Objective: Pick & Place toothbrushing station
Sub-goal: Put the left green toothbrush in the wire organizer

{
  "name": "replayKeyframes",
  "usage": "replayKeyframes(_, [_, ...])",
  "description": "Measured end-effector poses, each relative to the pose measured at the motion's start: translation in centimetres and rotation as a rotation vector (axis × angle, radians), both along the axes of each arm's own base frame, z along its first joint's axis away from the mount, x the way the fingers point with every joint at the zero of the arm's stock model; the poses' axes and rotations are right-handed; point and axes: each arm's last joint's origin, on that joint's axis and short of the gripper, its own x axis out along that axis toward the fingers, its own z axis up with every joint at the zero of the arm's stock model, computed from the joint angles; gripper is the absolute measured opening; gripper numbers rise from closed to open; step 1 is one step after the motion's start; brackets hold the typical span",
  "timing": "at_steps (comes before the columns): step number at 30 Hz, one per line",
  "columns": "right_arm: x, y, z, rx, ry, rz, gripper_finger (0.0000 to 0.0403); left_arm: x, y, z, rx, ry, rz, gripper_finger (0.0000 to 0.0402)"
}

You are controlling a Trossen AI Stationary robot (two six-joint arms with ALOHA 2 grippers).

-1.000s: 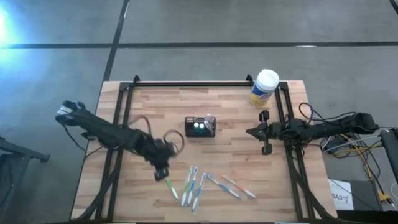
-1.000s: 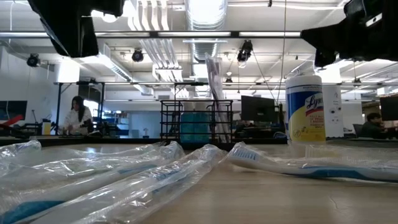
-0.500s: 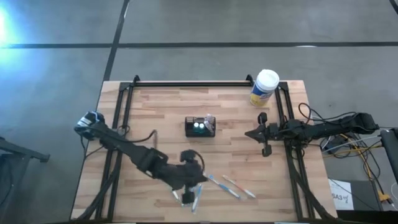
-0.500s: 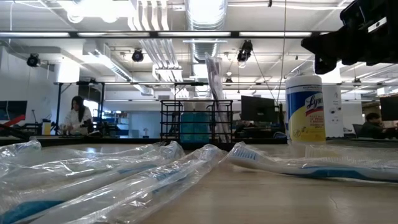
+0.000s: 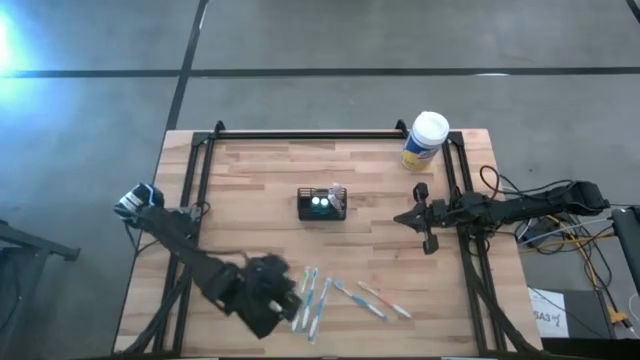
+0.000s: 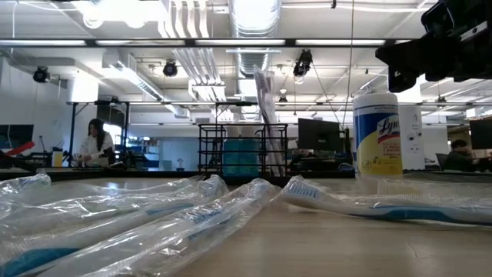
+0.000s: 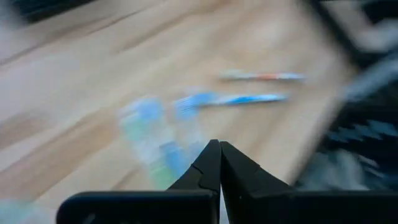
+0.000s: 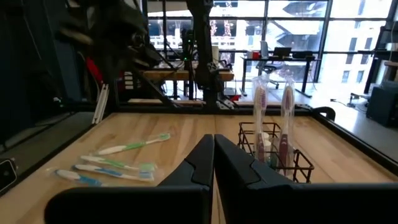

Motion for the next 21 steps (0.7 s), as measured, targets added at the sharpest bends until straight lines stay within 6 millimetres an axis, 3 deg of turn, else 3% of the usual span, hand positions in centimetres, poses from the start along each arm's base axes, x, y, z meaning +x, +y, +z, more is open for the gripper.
replayKeyframes(5, [0.0,0.0,0.0,-0.006,0.0,-0.004,0.0008,-3.1,0.1,-3.4,-0.056,0.198,0.181,0.0005])
replayKeyframes(15, [0.0,0.0,0.0,-0.004,-0.001,-0.005,0.0008,-3.4,0.6,-10.5,-0.274,0.337,0.052,0.0012])
replayKeyframes(21, [0.0,0.0,0.0,0.0,0.0,-0.005,0.0008,-4.4,0.7,-11.5,-0.333,0.477,0.049,0.0107])
